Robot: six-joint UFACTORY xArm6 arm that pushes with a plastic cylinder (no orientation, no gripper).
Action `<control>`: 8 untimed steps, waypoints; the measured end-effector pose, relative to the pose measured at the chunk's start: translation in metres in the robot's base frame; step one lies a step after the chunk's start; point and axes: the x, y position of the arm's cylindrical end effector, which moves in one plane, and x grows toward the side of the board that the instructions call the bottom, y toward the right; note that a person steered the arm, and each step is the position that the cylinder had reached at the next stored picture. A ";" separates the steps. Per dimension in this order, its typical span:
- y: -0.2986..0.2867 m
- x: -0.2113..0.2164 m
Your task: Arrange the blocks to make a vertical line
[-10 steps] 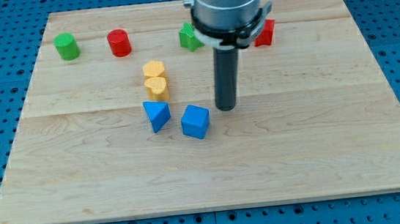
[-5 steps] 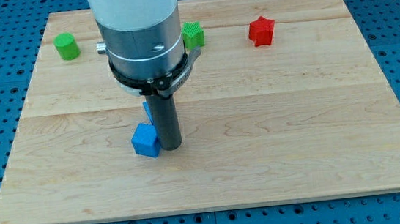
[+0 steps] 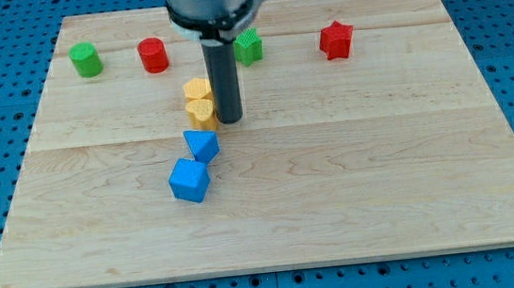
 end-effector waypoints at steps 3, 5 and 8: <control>-0.006 -0.034; -0.002 -0.008; -0.014 0.007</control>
